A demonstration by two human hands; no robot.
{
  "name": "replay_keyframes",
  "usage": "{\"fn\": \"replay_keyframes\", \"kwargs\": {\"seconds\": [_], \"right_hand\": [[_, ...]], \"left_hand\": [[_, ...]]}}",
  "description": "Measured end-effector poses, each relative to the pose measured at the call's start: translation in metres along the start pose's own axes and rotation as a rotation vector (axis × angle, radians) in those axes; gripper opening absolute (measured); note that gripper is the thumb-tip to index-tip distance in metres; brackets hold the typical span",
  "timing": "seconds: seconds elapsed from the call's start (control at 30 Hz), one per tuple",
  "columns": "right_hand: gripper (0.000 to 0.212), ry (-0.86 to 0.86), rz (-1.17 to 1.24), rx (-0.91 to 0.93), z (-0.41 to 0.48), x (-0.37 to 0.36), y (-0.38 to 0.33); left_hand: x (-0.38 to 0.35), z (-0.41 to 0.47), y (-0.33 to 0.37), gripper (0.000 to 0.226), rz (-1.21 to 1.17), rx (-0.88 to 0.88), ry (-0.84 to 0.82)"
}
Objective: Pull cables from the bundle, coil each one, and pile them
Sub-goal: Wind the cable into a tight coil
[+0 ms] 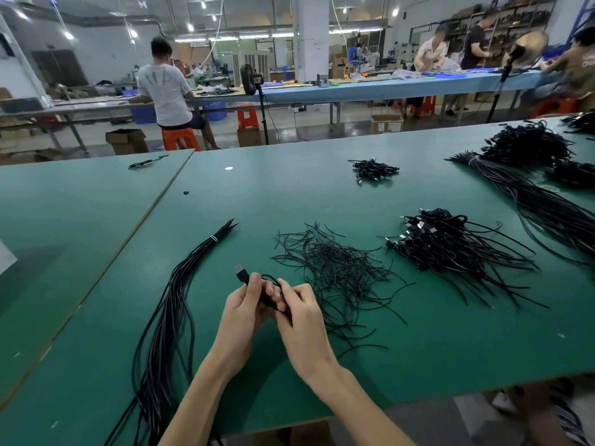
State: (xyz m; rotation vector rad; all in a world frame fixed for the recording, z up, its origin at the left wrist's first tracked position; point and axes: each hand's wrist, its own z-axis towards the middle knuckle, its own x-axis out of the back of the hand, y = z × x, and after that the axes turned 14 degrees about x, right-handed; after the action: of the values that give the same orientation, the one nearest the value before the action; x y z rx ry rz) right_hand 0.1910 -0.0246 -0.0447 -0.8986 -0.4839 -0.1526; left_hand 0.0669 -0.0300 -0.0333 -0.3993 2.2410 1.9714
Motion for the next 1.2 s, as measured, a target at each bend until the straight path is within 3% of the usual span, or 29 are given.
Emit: {"fn": "replay_keyframes", "kwargs": {"seconds": [0.23,0.43,0.6,0.8,1.03,1.2], "right_hand": [[0.057,-0.022,-0.012,0.013,-0.001,0.0,-0.003],[0.049,-0.051,-0.045,0.02,-0.002,0.002,-0.006],[0.059,-0.089,-0.116,0.018,-0.003,0.0,-0.01],[0.055,-0.081,0.042,-0.05,-0.003,0.002,-0.006],[0.056,-0.067,0.051,-0.05,0.0,0.005,-0.003],[0.056,-0.08,0.034,-0.038,0.001,0.005,-0.002]], "left_hand": [[-0.001,0.0,-0.002,0.042,-0.049,0.028,0.024],[0.006,0.002,0.002,0.034,-0.175,0.181,-0.018],[0.008,0.005,0.001,0.034,-0.189,0.203,0.005],[0.015,0.007,0.001,0.039,-0.178,0.245,-0.033],[0.017,0.003,0.003,0.041,-0.118,0.188,-0.119],[0.009,-0.006,0.005,0.044,0.016,0.121,-0.086]]}}
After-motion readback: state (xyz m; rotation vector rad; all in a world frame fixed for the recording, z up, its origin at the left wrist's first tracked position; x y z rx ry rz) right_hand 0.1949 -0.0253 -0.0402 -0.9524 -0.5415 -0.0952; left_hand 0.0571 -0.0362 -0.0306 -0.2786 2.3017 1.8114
